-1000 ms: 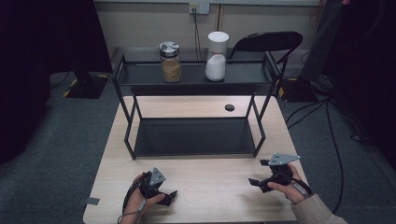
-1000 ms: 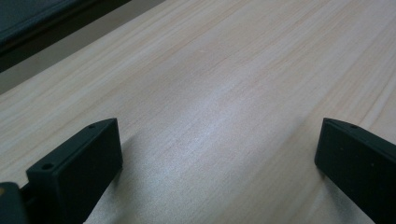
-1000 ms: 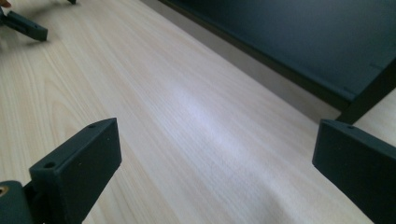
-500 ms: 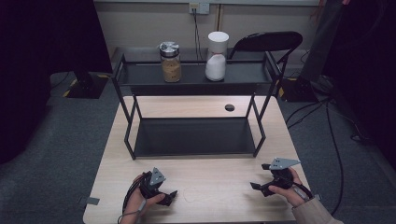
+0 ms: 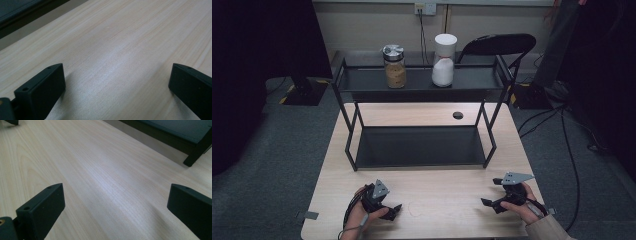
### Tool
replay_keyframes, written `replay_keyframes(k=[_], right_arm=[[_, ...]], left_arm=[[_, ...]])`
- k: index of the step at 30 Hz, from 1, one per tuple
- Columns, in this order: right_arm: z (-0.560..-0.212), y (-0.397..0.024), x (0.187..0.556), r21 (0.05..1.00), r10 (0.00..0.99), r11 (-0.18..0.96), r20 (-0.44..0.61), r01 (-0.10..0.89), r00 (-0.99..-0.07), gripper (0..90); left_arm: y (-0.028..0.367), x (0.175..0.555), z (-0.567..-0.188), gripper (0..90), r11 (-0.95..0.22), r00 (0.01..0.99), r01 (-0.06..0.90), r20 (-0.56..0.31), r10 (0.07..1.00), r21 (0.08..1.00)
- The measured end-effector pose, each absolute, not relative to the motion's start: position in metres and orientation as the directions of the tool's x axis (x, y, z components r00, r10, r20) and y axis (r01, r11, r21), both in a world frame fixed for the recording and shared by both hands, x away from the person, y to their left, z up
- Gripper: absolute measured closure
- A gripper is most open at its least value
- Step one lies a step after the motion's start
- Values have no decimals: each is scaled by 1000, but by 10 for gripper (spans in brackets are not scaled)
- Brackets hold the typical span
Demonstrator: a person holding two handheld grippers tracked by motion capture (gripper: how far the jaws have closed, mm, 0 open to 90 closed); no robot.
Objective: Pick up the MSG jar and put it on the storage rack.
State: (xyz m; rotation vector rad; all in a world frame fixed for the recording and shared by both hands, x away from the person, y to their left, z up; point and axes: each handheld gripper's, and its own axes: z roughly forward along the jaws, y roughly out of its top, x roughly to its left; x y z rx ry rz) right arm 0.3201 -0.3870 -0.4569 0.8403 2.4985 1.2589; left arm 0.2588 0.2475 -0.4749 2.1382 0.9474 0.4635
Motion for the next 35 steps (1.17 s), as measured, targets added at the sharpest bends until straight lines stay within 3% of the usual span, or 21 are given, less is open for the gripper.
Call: replay_keyframes(k=[15, 35], right_arm=[[-461, -383, 322, 763, 575, 508, 47, 401, -817, 4], [-462, -370, 319, 723, 542, 600, -52, 343, -839, 0]], left_arm=[[248, 259, -475, 0, -454, 662, 482, 28, 749, 749], [248, 259, -475, 0, -455, 662, 482, 28, 749, 749]])
